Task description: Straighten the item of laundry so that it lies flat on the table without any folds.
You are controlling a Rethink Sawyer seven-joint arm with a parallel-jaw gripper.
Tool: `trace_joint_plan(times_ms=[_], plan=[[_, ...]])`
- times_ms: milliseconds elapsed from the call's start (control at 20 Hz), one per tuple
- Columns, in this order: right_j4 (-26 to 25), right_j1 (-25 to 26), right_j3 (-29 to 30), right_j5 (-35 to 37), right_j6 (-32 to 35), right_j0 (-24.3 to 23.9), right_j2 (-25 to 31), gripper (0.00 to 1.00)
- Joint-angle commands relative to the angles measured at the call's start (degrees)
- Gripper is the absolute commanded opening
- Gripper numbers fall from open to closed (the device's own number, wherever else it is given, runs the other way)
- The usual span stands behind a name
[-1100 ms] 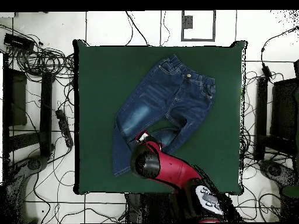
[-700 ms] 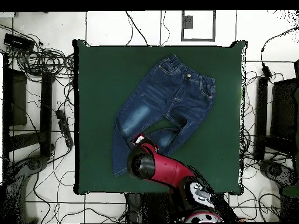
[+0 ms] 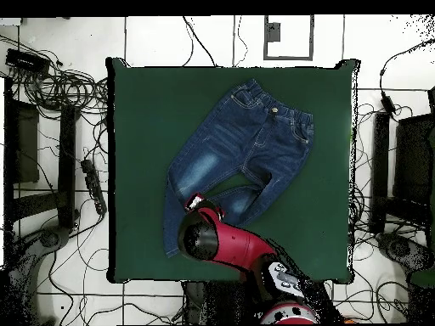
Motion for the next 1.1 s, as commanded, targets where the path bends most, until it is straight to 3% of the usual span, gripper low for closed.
trace_joint_plan(times_ms=[50,1100], plan=[[3.8,2.2,2.3,-2.4,15.7,2.4,7.7,1.0],[8.4,6.4,-1.2,-5.4,16.8,6.0,7.0,1.0]])
